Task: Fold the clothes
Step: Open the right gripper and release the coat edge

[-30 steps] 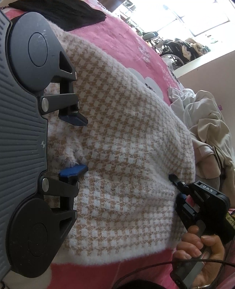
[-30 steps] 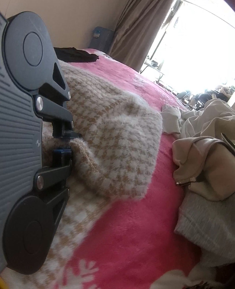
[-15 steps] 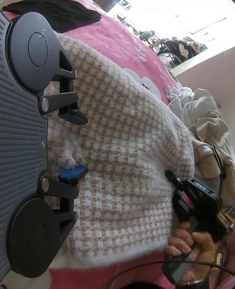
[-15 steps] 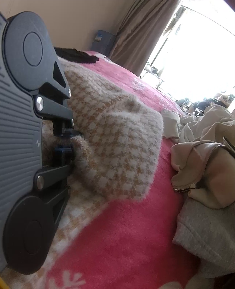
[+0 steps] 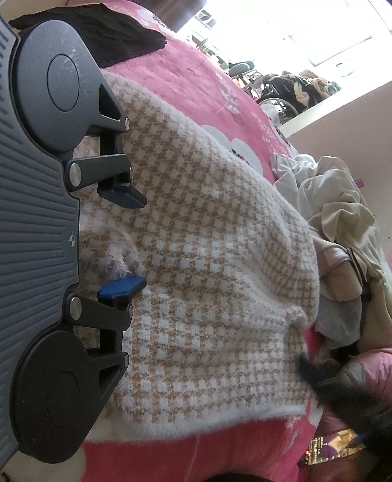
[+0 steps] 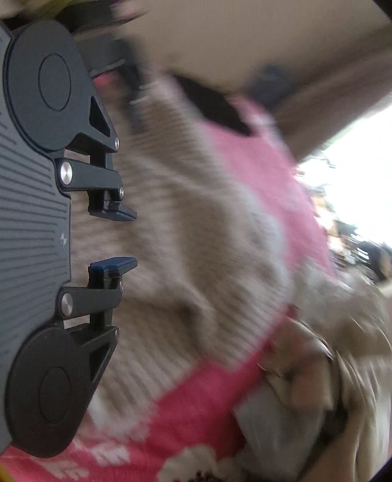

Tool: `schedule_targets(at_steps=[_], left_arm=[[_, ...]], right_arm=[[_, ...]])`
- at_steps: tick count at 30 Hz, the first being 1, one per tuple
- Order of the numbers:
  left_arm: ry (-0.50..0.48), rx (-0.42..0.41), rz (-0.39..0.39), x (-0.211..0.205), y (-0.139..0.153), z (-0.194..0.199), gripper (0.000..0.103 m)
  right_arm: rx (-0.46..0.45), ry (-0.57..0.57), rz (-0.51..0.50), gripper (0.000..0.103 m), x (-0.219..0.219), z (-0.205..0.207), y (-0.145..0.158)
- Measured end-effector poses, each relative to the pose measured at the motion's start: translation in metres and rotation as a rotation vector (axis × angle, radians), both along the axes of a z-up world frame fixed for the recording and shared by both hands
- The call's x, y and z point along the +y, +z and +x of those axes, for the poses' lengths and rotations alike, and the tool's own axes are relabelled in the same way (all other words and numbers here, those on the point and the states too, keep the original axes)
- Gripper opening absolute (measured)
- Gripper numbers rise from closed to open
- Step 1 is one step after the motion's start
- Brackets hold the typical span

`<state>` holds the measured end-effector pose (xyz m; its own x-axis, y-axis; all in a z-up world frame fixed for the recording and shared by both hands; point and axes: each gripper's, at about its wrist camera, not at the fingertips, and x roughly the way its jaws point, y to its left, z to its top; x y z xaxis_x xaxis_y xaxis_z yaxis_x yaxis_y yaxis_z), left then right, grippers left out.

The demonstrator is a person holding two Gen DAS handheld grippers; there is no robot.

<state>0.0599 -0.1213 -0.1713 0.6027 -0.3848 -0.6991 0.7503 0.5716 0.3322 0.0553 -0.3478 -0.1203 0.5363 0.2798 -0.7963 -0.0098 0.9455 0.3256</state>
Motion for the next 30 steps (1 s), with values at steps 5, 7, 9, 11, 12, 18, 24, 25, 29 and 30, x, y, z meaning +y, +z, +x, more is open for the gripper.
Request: schedule_targets(at_steps=[5, 7, 9, 11, 12, 18, 24, 25, 29, 30], left_arm=[[0.067, 0.088, -0.048, 0.008, 0.007, 0.003, 0.05], [0.099, 0.183, -0.106, 0.021, 0.019, 0.008, 0.05], [0.159, 0.327, -0.214, 0.041, 0.034, 0.019, 0.05], [0.222, 0.372, -0.318, 0.064, 0.046, 0.028, 0.05], [0.254, 0.394, -0.37, 0.075, 0.053, 0.033, 0.049], [0.401, 0.559, -0.383, 0.088, 0.026, 0.058, 0.048], [0.384, 0.577, -0.269, 0.075, 0.004, 0.045, 0.05], [0.371, 0.577, -0.265, 0.076, 0.006, 0.043, 0.05], [0.345, 0.635, -0.305, 0.089, 0.017, 0.044, 0.049], [0.344, 0.664, -0.328, 0.095, 0.02, 0.045, 0.049]], right_arm=[[0.106, -0.02, -0.08, 0.018, 0.011, 0.006, -0.033], [0.114, -0.028, -0.1, 0.016, 0.009, 0.005, -0.025], [0.099, -0.024, -0.156, 0.019, 0.013, 0.0, -0.012], [0.047, -0.004, -0.18, 0.02, 0.02, -0.004, 0.004], [0.017, 0.018, -0.174, 0.02, 0.027, -0.004, 0.01], [0.018, 0.183, -0.234, 0.018, 0.075, 0.005, -0.012], [0.047, 0.165, -0.313, 0.02, 0.075, 0.006, -0.011], [0.014, 0.182, -0.333, 0.02, 0.08, 0.004, -0.001], [-0.094, 0.257, -0.281, 0.02, 0.108, 0.013, 0.029], [-0.119, 0.279, -0.271, 0.02, 0.117, 0.017, 0.032]])
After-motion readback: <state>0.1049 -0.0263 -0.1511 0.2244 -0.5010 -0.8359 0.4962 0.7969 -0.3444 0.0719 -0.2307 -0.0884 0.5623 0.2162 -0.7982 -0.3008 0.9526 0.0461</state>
